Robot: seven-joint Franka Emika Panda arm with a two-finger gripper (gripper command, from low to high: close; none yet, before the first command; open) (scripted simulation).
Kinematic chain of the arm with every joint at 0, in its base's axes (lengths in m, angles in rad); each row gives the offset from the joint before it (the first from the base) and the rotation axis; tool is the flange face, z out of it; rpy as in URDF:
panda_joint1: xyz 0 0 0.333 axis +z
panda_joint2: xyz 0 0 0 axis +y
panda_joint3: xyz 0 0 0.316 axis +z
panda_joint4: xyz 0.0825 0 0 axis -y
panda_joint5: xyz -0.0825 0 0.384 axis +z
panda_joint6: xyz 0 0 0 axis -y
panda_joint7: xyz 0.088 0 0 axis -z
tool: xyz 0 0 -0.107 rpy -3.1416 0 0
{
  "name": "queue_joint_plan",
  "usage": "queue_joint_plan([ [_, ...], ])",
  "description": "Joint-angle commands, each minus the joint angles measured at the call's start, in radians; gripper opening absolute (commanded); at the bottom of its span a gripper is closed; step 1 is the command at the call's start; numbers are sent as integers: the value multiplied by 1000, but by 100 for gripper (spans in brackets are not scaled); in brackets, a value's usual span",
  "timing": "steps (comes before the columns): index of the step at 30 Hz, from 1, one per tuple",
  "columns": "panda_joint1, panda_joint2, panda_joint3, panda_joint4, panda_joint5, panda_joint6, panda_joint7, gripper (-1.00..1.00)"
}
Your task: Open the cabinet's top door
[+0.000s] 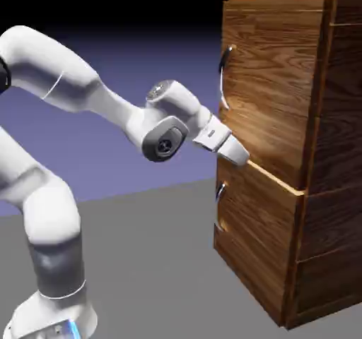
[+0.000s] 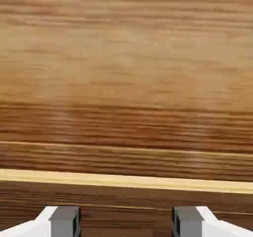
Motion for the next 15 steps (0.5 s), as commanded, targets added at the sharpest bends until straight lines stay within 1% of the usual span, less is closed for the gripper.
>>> queue_joint_plan([
  [1, -24, -12, -8, 11, 41, -2, -40, 0],
  [15, -374, -189, -118, 174, 650, -28, -636, 0],
])
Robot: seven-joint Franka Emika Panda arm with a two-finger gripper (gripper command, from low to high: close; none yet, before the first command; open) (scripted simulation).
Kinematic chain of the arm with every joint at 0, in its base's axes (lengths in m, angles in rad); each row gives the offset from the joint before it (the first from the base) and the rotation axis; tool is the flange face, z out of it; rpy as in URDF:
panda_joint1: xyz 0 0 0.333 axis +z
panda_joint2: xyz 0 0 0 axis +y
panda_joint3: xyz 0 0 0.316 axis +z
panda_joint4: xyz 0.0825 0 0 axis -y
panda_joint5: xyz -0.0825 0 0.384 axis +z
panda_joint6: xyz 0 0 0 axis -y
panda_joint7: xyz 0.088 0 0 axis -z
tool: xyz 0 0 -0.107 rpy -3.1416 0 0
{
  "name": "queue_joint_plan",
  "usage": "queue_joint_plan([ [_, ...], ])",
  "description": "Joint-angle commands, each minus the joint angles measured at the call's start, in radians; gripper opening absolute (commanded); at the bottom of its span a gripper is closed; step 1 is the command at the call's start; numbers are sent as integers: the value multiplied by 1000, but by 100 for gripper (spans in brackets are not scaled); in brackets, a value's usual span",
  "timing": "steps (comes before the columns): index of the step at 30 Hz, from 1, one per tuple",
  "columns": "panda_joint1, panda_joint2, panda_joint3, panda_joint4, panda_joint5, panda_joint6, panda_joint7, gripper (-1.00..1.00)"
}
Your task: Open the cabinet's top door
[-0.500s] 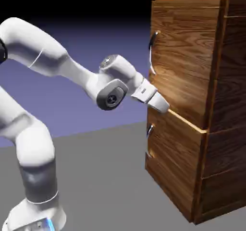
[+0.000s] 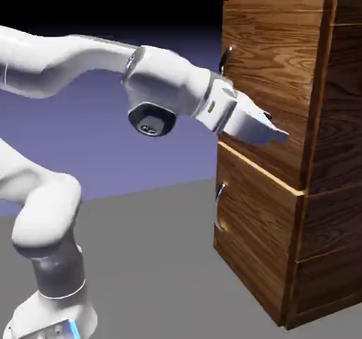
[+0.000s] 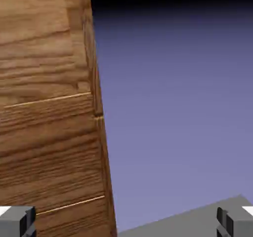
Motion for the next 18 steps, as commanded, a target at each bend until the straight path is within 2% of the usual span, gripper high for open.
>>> queue_joint_plan([
  [1, -25, -13, -8, 12, 44, -2, -43, 0],
  [7, -174, -88, -54, 81, 305, -13, -297, 0],
  [18, -165, -131, 197, 117, 783, 19, -634, 0],
])
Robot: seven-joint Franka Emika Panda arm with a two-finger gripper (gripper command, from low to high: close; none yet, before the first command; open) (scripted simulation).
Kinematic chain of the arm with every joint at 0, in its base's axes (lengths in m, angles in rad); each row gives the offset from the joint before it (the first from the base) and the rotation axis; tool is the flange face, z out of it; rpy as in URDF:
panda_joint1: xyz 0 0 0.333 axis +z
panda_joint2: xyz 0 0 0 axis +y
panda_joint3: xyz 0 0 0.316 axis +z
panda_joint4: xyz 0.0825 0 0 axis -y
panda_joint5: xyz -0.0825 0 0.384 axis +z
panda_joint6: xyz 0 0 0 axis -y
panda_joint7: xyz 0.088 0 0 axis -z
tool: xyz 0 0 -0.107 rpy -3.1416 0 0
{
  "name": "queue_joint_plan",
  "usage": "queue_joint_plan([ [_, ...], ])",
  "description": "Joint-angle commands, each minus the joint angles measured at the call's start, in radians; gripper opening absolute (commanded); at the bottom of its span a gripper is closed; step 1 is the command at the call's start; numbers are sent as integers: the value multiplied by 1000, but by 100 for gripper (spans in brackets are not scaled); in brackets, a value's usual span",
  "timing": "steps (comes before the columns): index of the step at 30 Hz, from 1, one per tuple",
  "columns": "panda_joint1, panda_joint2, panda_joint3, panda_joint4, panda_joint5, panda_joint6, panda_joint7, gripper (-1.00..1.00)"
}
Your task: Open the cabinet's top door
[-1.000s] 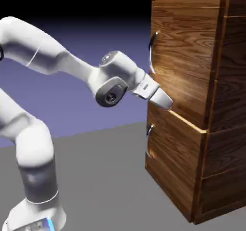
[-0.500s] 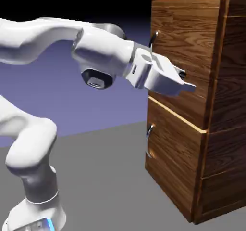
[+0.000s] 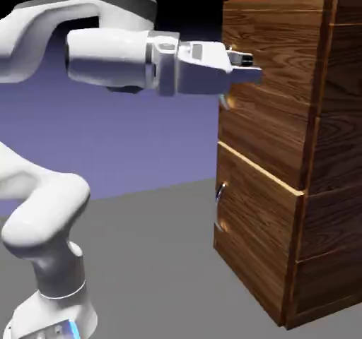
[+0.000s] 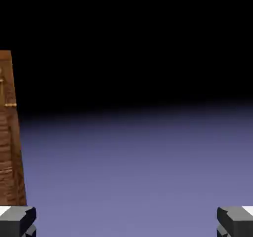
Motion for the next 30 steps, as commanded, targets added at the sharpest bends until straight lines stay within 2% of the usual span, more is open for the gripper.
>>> queue_joint_plan([
  [1, 1, -4, 23, 3, 44, 3, -31, 0],
  [24, 94, -75, 592, 38, 1044, 92, -666, 0],
  [27, 96, -88, 579, 30, 1094, 97, -676, 0],
  [30, -14, -24, 636, 92, 1120, 46, -689, 0],
])
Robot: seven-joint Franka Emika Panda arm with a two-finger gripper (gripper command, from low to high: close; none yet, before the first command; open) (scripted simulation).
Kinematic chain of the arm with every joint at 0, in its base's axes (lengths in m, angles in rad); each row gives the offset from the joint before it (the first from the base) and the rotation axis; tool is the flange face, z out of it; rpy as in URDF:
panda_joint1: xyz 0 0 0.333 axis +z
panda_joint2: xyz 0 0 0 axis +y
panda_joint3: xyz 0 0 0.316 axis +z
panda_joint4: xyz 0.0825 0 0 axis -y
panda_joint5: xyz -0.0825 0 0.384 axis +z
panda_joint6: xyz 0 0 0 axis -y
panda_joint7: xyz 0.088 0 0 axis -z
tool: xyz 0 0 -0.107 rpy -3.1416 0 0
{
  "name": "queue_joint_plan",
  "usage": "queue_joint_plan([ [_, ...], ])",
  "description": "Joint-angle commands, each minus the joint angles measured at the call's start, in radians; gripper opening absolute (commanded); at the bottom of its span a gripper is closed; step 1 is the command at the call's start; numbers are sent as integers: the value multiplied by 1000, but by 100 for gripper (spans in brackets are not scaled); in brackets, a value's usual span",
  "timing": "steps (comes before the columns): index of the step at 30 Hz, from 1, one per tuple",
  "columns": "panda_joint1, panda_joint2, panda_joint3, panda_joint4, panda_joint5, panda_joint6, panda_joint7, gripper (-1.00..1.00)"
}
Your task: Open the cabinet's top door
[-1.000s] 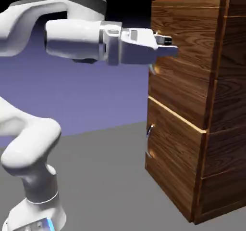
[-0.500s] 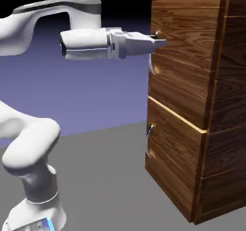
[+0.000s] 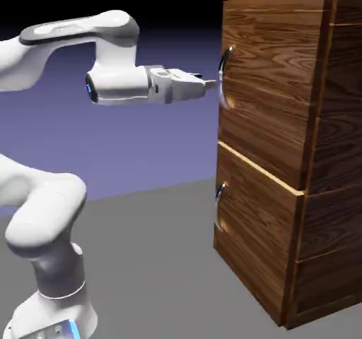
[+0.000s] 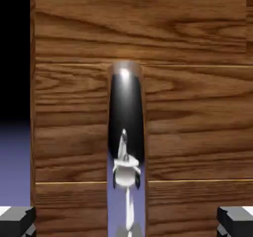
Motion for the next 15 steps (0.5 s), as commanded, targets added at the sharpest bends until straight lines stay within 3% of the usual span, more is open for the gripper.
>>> queue_joint_plan([
  [1, -34, 20, 18, 19, 8, -16, -4, 0],
  [2, -58, 34, 31, 33, 14, -27, -7, 0],
  [3, -58, 34, 31, 33, 14, -27, -7, -100],
  [15, 341, -30, -284, -163, -246, -87, 40, -100],
])
